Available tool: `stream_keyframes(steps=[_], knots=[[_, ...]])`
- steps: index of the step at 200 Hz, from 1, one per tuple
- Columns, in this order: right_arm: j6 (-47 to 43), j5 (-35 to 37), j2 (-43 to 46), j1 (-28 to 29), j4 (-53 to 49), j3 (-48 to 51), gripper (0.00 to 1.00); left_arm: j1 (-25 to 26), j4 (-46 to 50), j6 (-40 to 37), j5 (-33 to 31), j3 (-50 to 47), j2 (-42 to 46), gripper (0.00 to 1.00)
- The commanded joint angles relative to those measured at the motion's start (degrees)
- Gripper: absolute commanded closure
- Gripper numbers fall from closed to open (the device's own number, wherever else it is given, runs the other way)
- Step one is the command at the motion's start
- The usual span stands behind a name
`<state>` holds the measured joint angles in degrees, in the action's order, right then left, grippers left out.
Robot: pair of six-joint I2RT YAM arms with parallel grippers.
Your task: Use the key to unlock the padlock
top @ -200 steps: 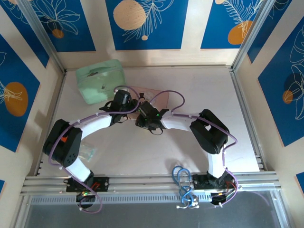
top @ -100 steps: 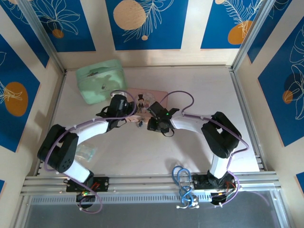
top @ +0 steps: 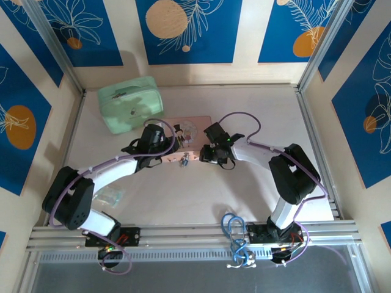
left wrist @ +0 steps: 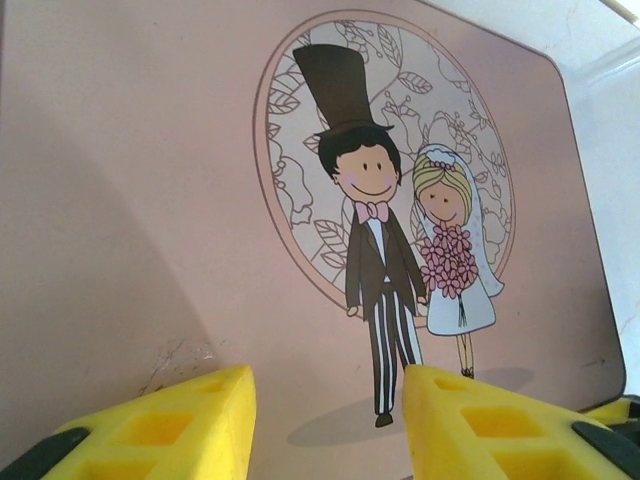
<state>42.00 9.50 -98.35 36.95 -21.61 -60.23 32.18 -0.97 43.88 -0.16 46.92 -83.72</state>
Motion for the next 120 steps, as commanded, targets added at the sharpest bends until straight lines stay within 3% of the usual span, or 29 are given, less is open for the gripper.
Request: stream_keyframes(steps=[1,26,43,91,120], knots=[[3.3,-0.4,2.6,5.3,3.2,2.0,0.58,0.6,7.4,-0.5,1.5,0.8,0.6,0.55],[17.8,12.1,4.7,17.2,7.7,5.1,0.54,0.6,7.8,-0.5,2.0,3.9,1.6,0.55],[22.4,17.0,2.0,21.4,11.6,4.9,0.54,0.6,8.6,-0.5,1.9,5.2,2.6,0.55],[26.2,20.8,-8.2,19.6,-0.5,-6.2,0.54,0.6,9.5,0.2,2.8,2.2,9.3,0.54],[24.6,29.7,-11.1,21.5,-7.0,-12.8,0.47,-0.1,10.9,-1.6,2.6,2.3,9.7,0.53]])
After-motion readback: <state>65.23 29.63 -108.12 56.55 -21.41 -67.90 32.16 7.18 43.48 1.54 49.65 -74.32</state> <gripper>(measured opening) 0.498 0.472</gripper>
